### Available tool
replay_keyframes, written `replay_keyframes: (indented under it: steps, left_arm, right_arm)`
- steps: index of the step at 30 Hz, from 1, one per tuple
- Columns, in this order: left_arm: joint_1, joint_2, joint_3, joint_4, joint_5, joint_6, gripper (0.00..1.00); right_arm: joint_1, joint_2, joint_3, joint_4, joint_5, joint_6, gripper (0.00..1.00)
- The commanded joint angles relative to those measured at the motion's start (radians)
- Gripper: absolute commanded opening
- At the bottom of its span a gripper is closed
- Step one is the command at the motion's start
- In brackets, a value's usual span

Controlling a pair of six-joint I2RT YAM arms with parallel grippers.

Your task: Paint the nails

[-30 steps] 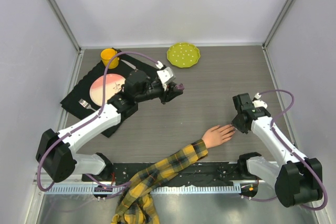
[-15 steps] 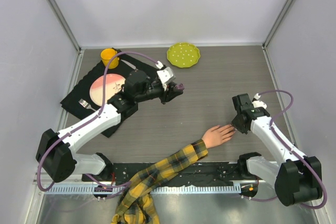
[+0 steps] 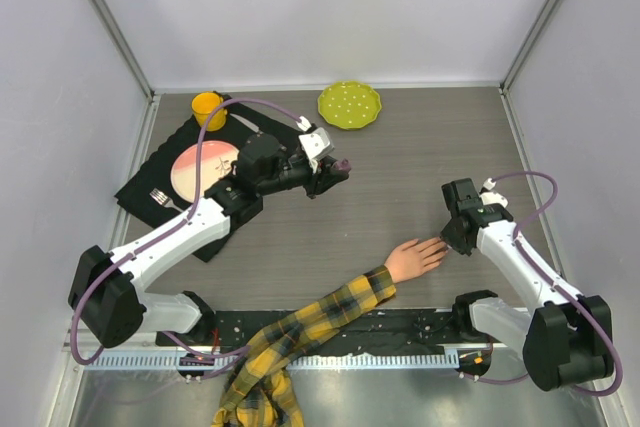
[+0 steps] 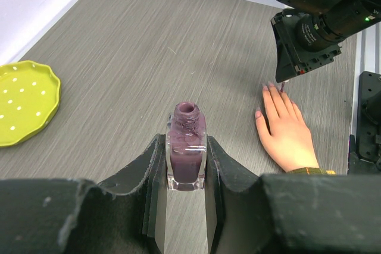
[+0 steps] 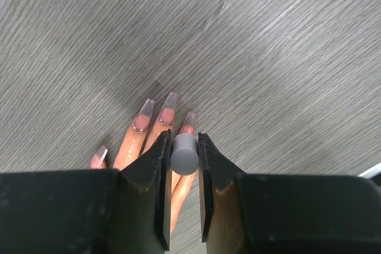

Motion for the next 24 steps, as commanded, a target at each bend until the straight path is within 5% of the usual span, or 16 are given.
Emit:
replay_keyframes:
  steps: [1, 24]
  left_arm:
    - [-0.004, -0.004, 0.006, 0.073, 0.006, 0.012, 0.00]
    - [-0.004, -0.002, 0.005, 0.072, 0.007, 0.012, 0.00]
  right_arm:
    - [-0.006, 0.003, -0.002, 0.020, 0.010, 0.003, 0.01]
    - [-0.007, 0.031, 0.001, 0.040, 0.040, 0.005, 0.01]
